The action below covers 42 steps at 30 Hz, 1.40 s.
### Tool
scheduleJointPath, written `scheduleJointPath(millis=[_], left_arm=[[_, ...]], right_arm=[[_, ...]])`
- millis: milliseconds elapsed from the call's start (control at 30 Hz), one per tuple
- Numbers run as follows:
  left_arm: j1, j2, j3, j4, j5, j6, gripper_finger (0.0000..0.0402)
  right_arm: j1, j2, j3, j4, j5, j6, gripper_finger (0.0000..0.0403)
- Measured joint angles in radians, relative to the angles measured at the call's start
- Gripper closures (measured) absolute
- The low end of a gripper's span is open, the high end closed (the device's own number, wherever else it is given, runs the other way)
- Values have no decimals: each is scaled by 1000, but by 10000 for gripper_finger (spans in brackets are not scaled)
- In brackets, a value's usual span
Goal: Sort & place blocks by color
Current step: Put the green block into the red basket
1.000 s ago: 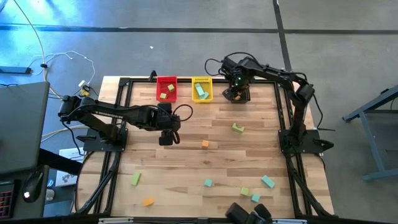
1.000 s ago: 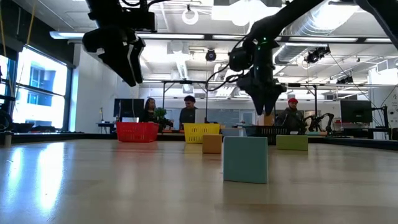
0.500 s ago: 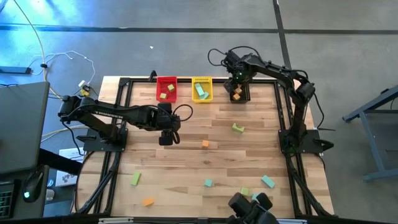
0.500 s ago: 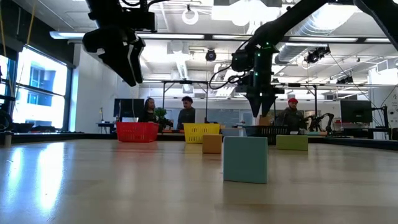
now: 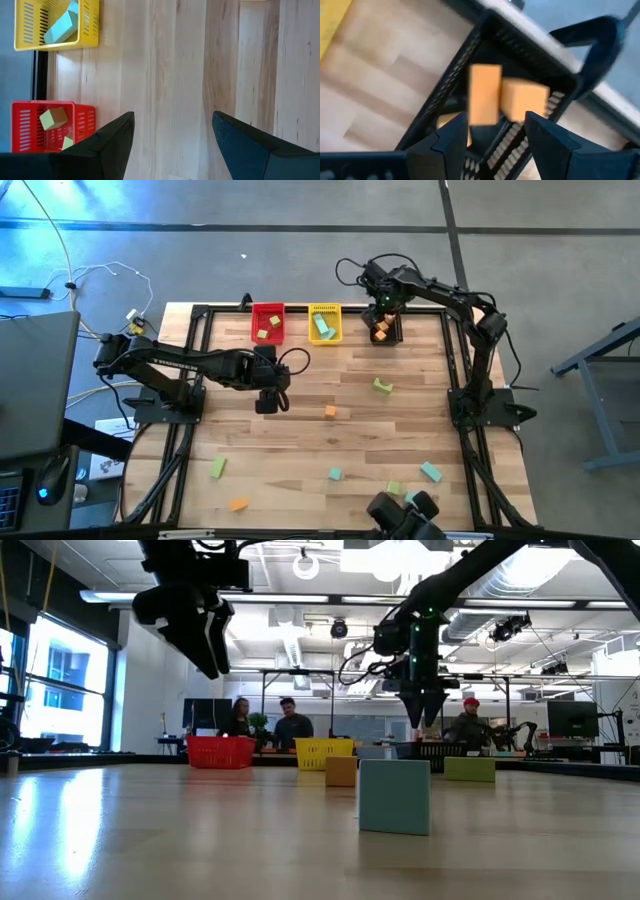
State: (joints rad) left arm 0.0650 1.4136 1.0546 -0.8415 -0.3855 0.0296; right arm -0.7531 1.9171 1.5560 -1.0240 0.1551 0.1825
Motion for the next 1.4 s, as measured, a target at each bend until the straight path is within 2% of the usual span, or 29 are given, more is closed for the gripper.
scheduleJointPath(millis=[100, 233, 533, 733, 1133, 1400], left_arm=[[0, 0, 0, -8, 0, 0, 147], [0, 0, 0, -39, 3, -2, 147], [0, 0, 0, -37, 82, -9, 147], [0, 0, 0, -35, 126, -9, 147], [-1, 0, 0, -46, 169, -11, 147], [-1, 1, -1, -53, 170, -9, 147]], right_arm=[[30, -4, 0, -53, -51, 0, 220], [99, -16, -1, -147, -50, -2, 220], [256, -19, -1, -305, -111, -86, 220], [334, -19, -1, -395, -130, -83, 220], [496, -19, -1, -406, -103, -7, 220], [556, -21, -30, -367, -98, 26, 220]])
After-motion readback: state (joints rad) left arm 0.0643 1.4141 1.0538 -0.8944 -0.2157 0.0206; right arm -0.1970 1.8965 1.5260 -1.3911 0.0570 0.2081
